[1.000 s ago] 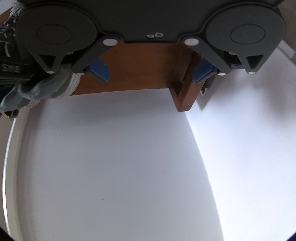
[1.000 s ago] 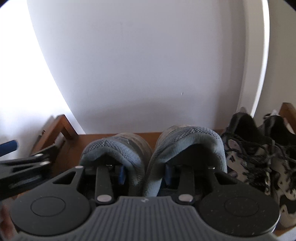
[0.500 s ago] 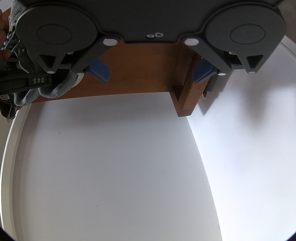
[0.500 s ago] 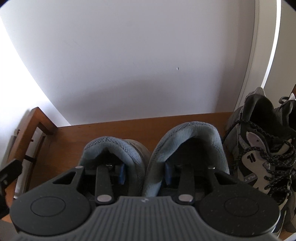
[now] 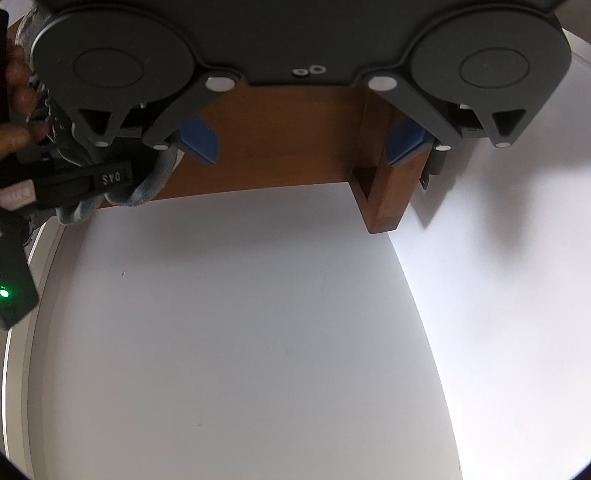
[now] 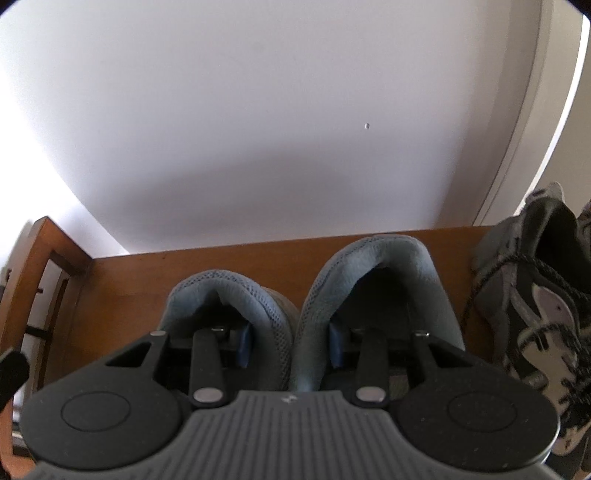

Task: Organize scattered shoes
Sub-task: 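Lower the sneakers onto the top shelf and open the right gripper, then pull the open right gripper back from the sneakers on the shelf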

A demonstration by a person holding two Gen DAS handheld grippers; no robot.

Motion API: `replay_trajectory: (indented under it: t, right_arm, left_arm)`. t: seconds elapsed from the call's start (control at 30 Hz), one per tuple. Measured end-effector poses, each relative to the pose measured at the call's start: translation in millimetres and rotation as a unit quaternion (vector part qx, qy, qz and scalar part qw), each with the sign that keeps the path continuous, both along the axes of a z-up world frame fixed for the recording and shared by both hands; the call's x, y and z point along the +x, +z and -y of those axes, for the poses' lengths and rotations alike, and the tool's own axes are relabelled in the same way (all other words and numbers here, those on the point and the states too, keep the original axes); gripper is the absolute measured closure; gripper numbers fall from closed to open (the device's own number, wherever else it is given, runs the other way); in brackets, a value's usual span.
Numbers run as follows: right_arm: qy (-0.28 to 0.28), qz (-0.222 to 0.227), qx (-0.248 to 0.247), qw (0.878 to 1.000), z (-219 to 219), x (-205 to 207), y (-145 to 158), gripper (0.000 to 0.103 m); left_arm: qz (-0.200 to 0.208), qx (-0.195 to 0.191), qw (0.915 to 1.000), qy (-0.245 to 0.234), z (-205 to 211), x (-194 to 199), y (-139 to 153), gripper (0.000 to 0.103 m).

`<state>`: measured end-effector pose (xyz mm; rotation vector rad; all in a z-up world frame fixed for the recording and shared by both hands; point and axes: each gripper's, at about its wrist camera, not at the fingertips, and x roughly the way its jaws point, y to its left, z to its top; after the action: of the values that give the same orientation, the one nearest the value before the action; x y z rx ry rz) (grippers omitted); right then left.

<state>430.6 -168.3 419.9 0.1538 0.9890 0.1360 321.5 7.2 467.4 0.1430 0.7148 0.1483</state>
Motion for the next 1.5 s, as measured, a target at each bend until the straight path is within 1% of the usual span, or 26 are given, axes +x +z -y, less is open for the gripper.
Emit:
replay_trajectory:
  t: [0.2,0.4,0.47,0.53,0.73,0.83,0.97,1.13,1.2,1.3,1.37,1.5]
  right_arm:
    - [-0.002,0.002,-0.008,1.0,-5.4,15.6,-0.1,0.06]
    - [0.004,0.006,-0.016,1.0,-8.1,14.4,2.4,0.058]
    - [0.006,0.005,-0.019,1.0,-8.6,13.9,4.6,0.055]
    - [0.01,0.008,-0.022,1.0,-8.7,11.1,7.4,0.051]
    - [0.012,0.026,-0.032,0.999,-2.7,-11.5,19.4,0.048]
    - [-0.01,0.06,-0.008,0.998,11.4,-37.4,38.1,0.045]
    - [-0.038,0.092,0.0,0.995,23.1,-66.2,54.9,0.039]
    - [-0.054,0.115,0.008,0.992,25.9,-113.5,60.9,0.029]
    - [-0.057,0.118,0.007,0.991,26.2,-135.7,56.8,0.027]
    - [-0.07,0.113,0.009,0.991,20.2,-164.4,37.3,0.022]
    - [-0.09,0.097,0.012,0.991,18.3,-181.5,28.5,0.022]
    - [-0.116,0.079,0.014,0.99,17.1,-203.6,21.6,0.021]
  left_arm:
    - [-0.003,-0.001,1.0,-0.001,3.5,-2.9,4.5,0.006]
    - [-0.009,-0.005,0.9999,-0.001,2.4,1.9,4.0,0.005]
    - [-0.011,-0.01,0.9999,-0.001,2.1,3.9,4.6,0.005]
    - [-0.011,-0.012,0.9999,-0.002,1.7,5.9,4.9,0.005]
    - [-0.005,-0.012,0.9998,-0.012,-2.7,11.5,5.6,0.005]
    - [-0.005,-0.013,0.9998,-0.017,-3.2,13.0,5.7,0.005]
    - [-0.011,-0.017,0.9993,-0.032,-1.0,14.4,4.5,0.005]
    - [-0.018,-0.026,0.9976,-0.062,5.4,12.8,3.4,0.005]
    - [-0.021,-0.029,0.9966,-0.074,7.7,11.3,2.5,0.005]
    - [-0.026,-0.036,0.9951,-0.088,9.2,8.9,0.6,0.005]
    - [-0.032,-0.04,0.9939,-0.097,10.1,7.6,-0.9,0.005]
    - [-0.041,-0.049,0.9914,-0.114,11.4,0.4,-3.1,0.005]
